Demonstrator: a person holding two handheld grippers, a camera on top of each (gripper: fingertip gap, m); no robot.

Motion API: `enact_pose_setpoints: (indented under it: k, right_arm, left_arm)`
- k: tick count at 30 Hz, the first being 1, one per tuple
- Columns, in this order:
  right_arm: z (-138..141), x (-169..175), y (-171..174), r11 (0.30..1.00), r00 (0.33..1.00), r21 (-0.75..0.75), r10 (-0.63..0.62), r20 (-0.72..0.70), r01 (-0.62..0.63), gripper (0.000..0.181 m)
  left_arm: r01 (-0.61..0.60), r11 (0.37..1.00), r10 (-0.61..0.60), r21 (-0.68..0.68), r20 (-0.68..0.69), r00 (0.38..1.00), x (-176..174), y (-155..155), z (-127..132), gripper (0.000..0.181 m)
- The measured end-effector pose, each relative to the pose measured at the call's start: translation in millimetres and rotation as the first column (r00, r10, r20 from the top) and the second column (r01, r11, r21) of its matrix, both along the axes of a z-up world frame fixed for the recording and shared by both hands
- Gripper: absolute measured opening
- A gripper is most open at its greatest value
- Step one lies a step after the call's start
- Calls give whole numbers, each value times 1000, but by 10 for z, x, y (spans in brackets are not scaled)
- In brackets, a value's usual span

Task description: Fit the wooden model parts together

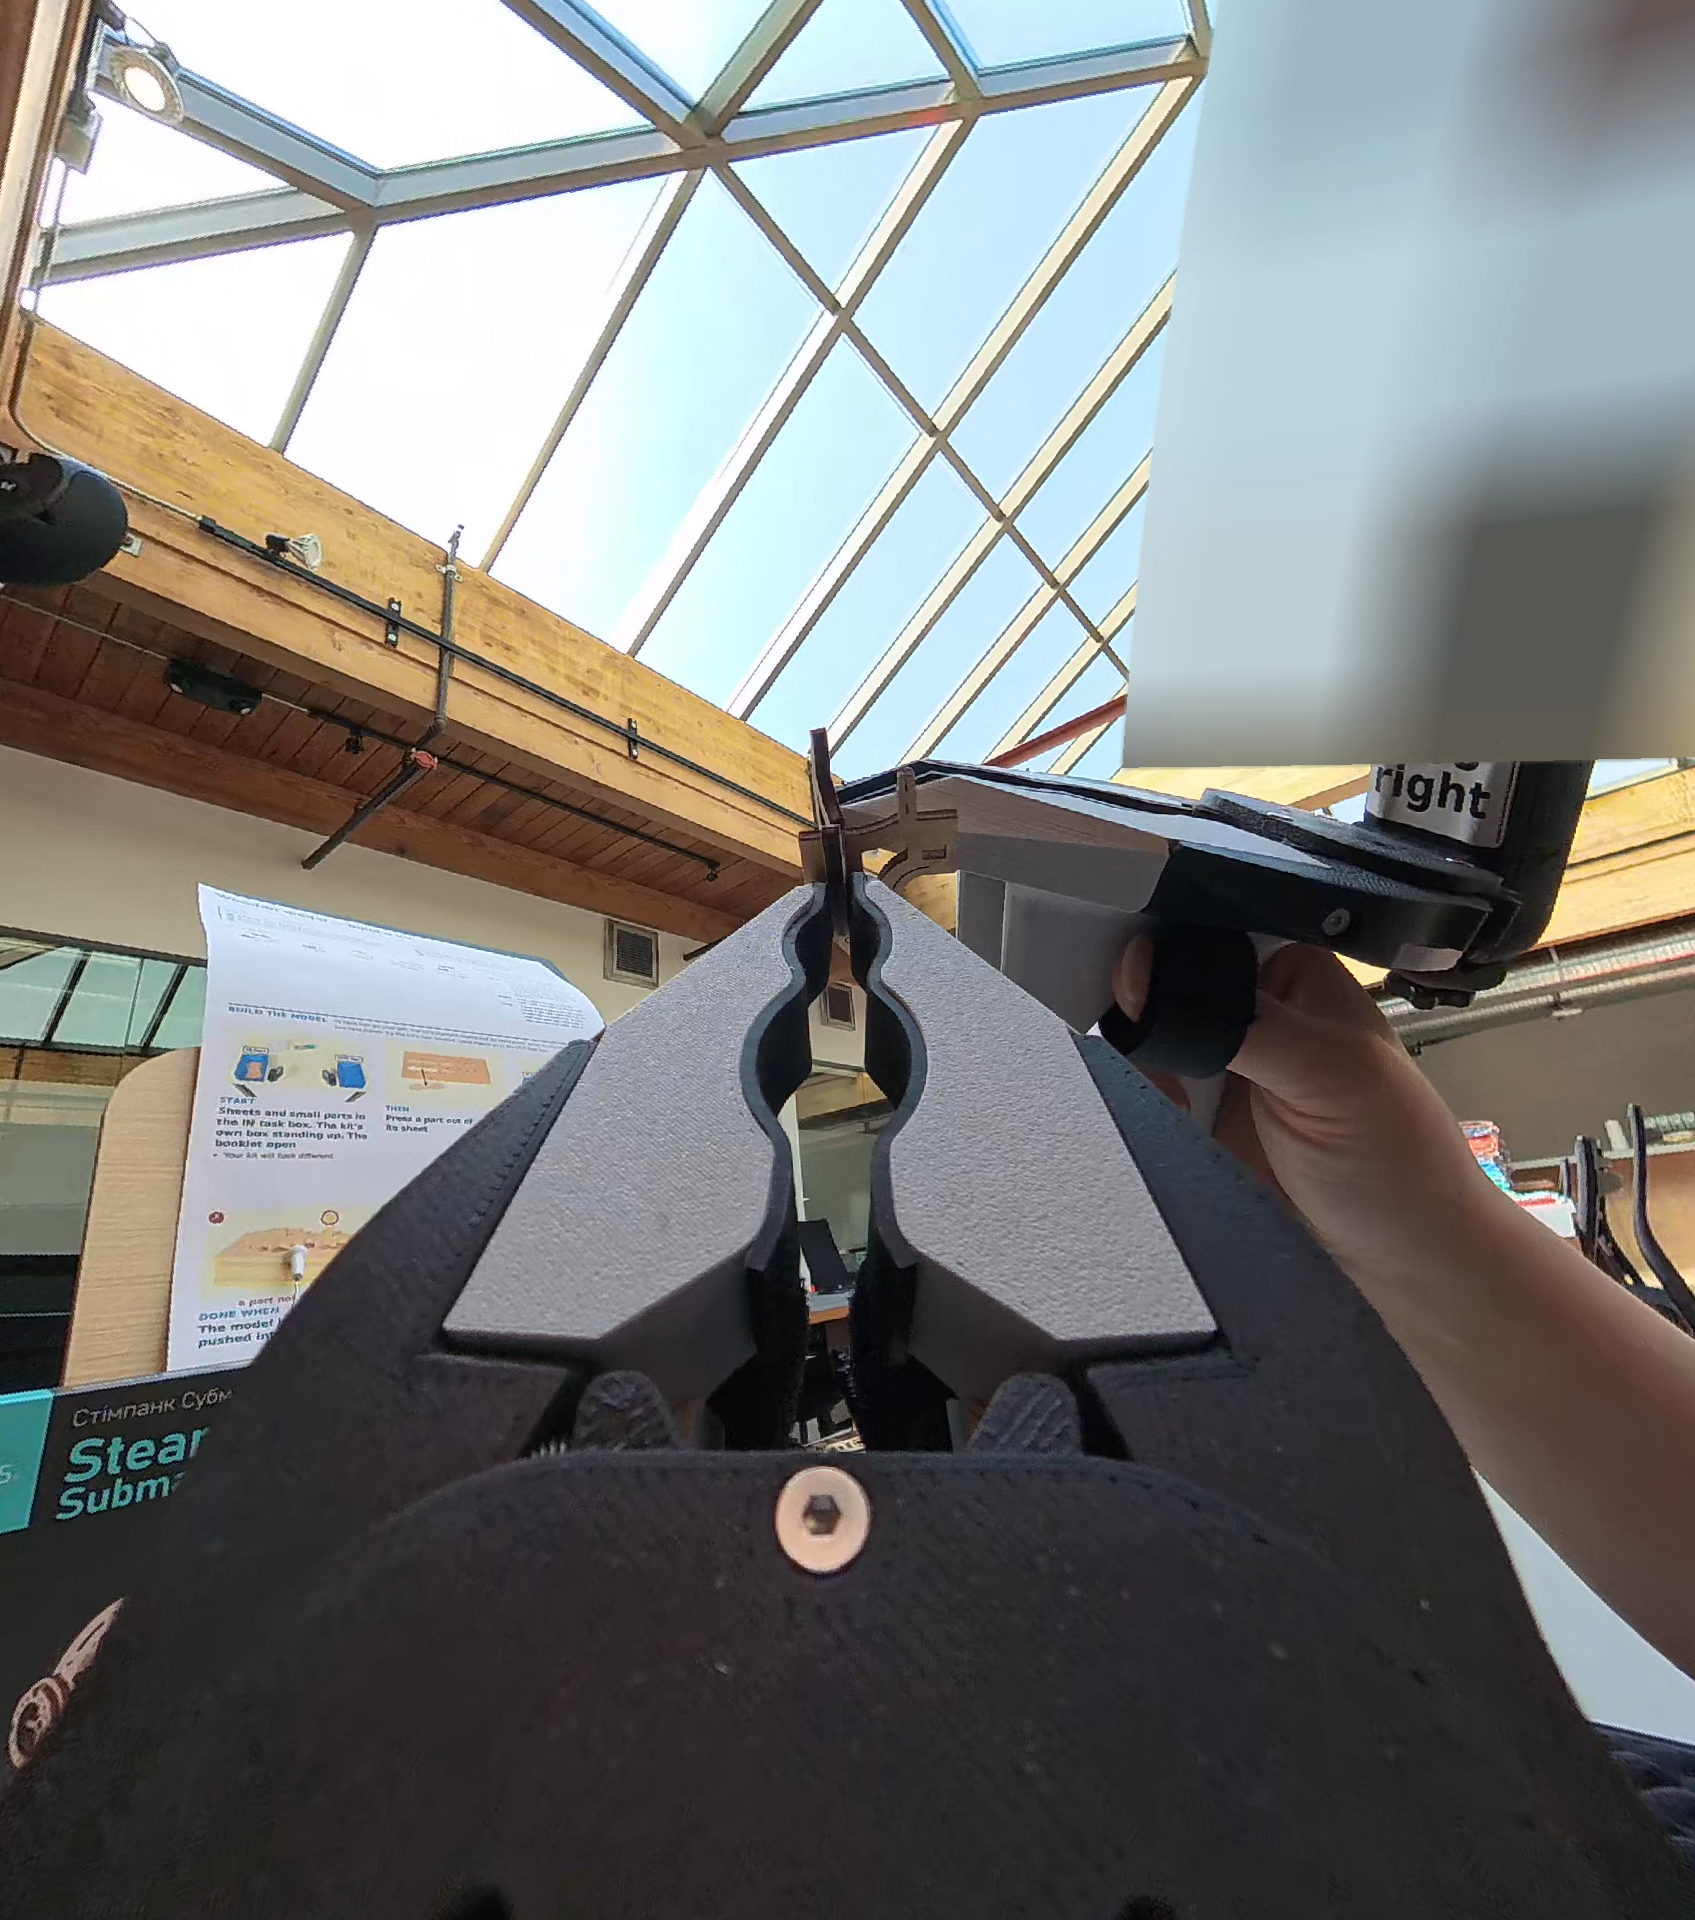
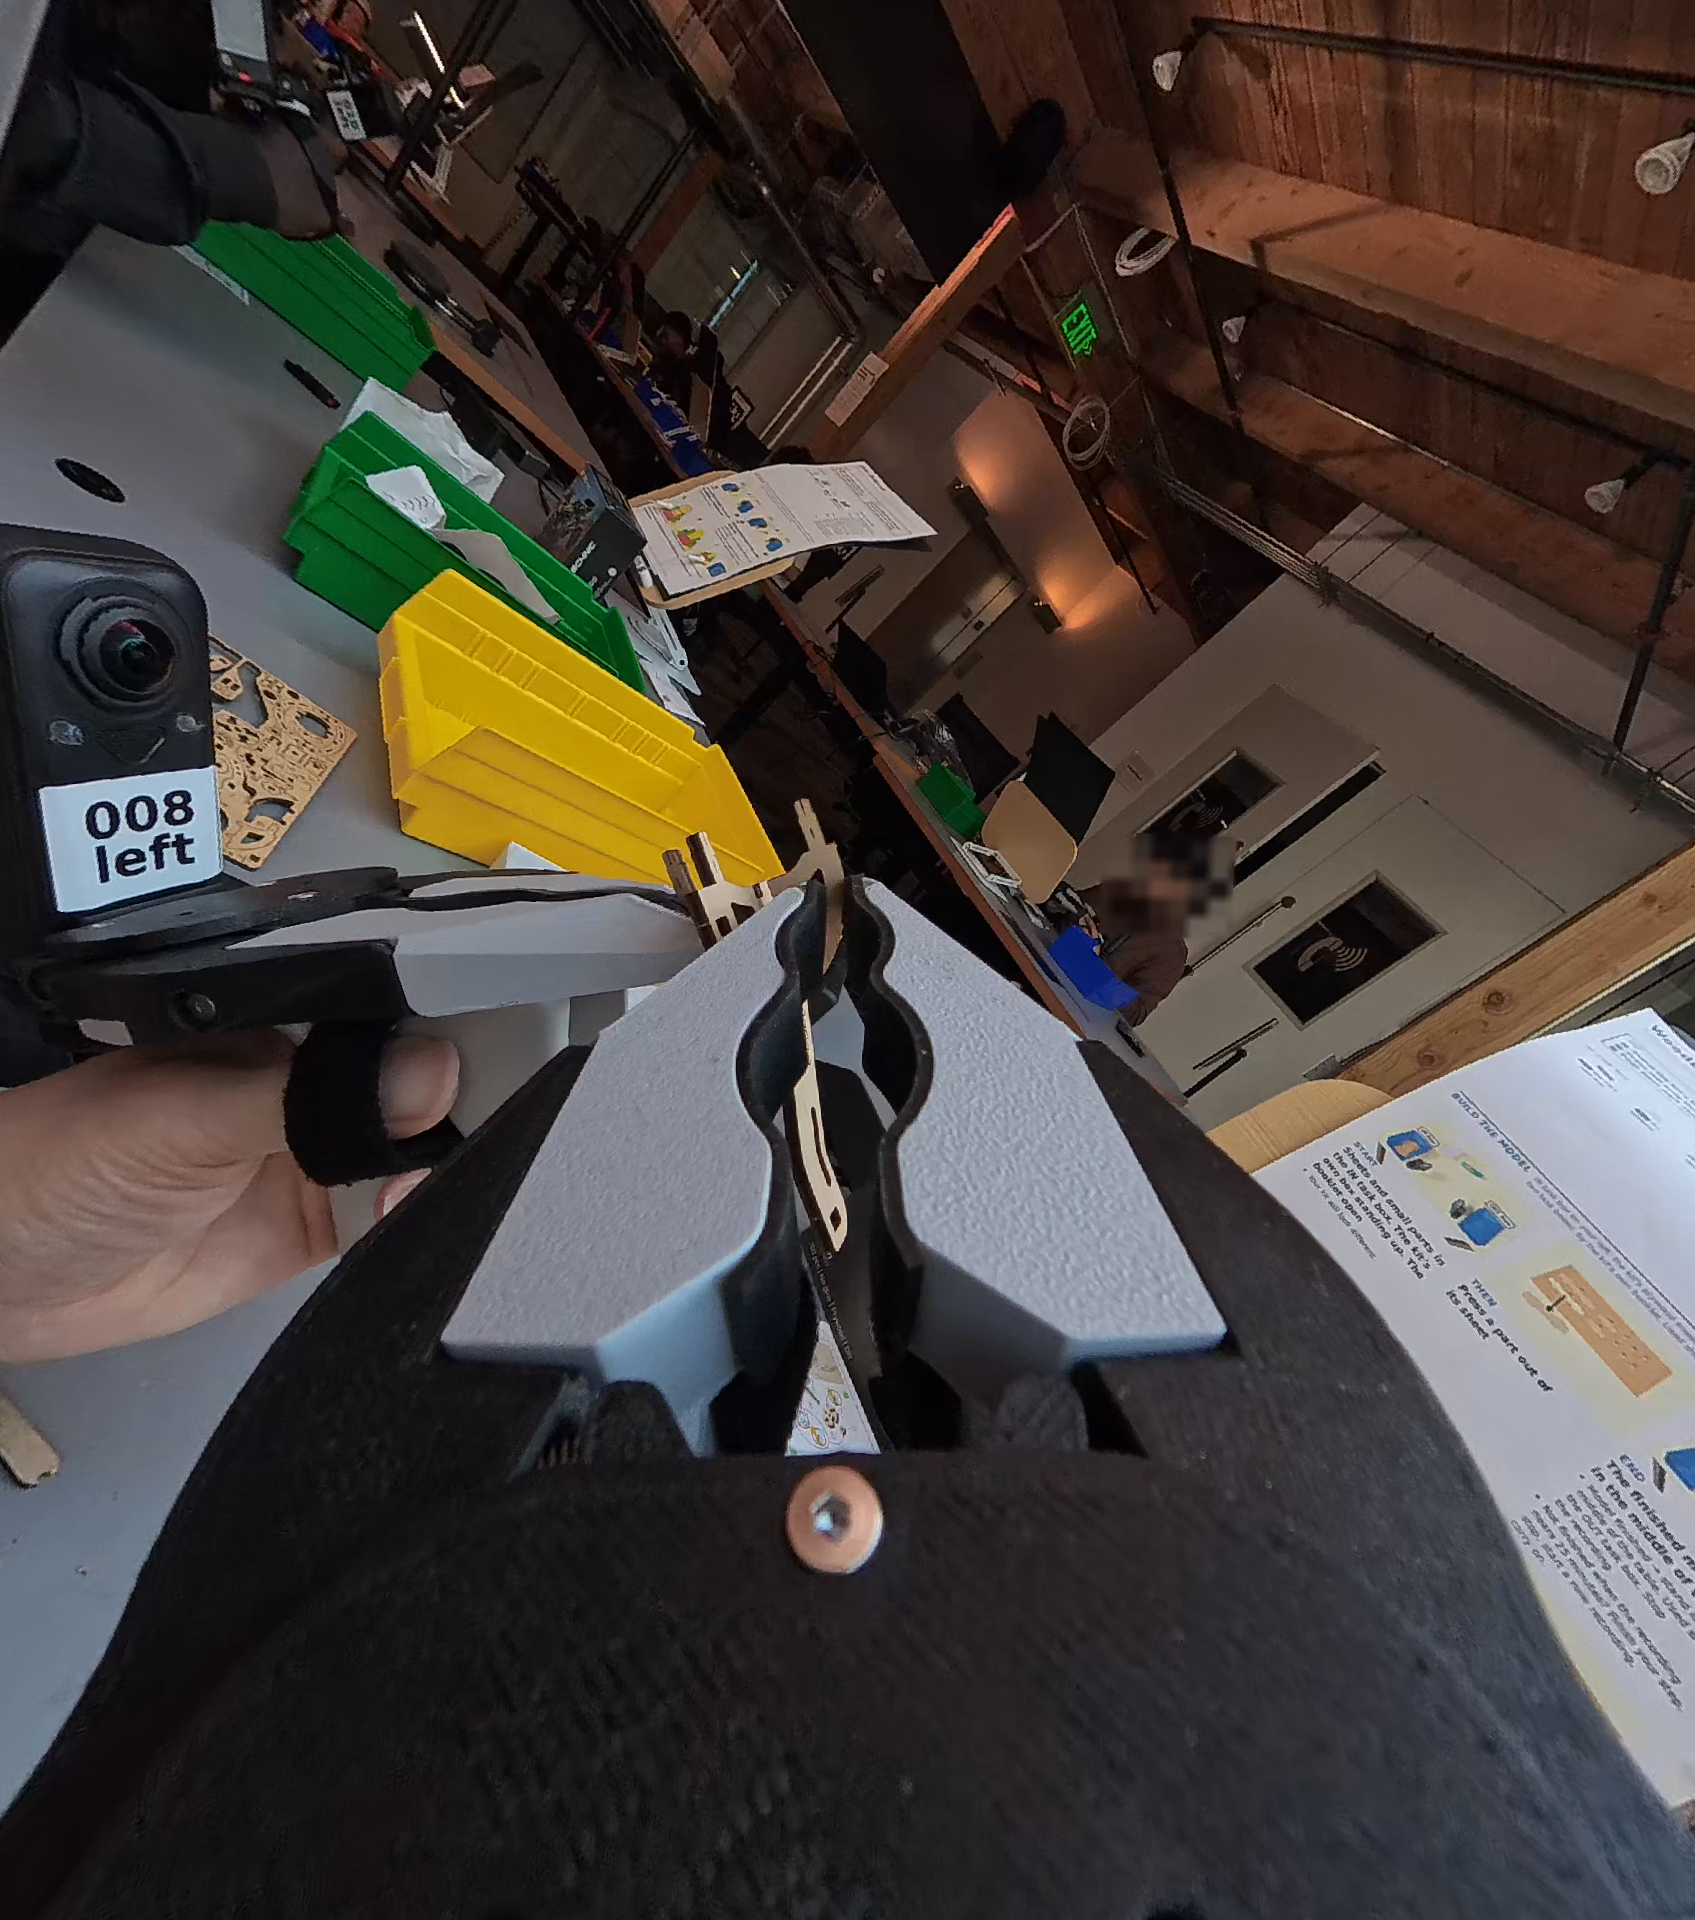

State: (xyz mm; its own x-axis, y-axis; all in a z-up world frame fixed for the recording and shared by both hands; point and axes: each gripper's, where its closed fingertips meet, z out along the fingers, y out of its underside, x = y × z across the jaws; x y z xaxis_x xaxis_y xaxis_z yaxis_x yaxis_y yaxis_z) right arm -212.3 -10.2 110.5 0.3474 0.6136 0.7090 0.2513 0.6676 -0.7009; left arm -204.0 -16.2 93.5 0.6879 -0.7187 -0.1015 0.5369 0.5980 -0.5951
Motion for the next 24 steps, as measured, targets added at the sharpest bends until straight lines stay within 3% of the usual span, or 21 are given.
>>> enact_pose_setpoints:
  k: [24]
  right_arm:
    - [23,-3,-53,986,998,151,-67,-8,67,3]
  left_arm:
    - [37,999,-37,-4,13,999,-19,-38,18,0]
